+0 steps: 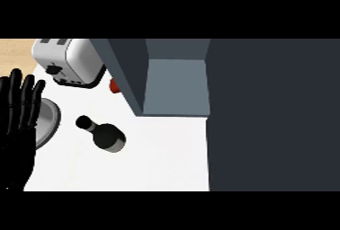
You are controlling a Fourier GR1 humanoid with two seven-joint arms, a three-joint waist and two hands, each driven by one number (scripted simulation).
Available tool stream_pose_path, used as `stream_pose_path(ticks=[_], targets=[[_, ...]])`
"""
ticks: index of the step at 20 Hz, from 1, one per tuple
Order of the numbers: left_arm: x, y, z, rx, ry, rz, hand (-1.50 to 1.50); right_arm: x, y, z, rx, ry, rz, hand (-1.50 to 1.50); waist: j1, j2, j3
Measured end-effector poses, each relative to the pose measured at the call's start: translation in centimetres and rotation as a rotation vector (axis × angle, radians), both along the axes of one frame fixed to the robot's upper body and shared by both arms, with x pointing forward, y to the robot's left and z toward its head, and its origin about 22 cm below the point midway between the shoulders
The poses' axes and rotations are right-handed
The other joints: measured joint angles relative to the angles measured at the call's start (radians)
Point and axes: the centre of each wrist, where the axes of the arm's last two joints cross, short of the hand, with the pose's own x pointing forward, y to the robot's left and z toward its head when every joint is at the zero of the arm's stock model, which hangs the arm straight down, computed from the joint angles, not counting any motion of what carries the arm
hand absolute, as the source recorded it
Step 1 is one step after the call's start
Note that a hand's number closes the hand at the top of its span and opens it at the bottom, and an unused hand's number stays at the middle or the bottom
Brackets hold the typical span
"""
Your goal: Pick up the wine, place it into the cabinet and close the cabinet
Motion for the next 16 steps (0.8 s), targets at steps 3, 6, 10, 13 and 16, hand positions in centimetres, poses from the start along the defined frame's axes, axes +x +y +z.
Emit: stream_pose_path(ticks=[3,6,10,13,16], targets=[[0.2,-1.7,-0.4,-0.012,0.014,0.041,-1.5,-0.4,0.1,0.0,-0.005,0.001,0.023,-1.5,-0.007,-0.006,0.01],[0.1,-4.6,-1.3,-0.01,0.023,0.109,-1.5,-1.7,0.0,0.1,0.006,0.003,0.051,-1.5,-0.015,-0.01,0.016],[0.0,-7.6,-2.3,-0.192,0.117,0.089,-1.5,-2.9,0.5,0.1,0.012,0.086,0.208,-1.5,-0.029,-0.011,0.017],[-0.2,-10.3,-2.5,-0.258,0.152,0.077,-1.5,-4.1,0.1,1.2,0.014,0.116,0.264,-1.5,-0.027,-0.012,0.018],[-0.5,-13.1,-1.5,-0.292,0.16,0.072,-1.5,-4.9,0.3,2.2,0.014,0.129,0.287,-1.5,-0.022,-0.012,0.019]])
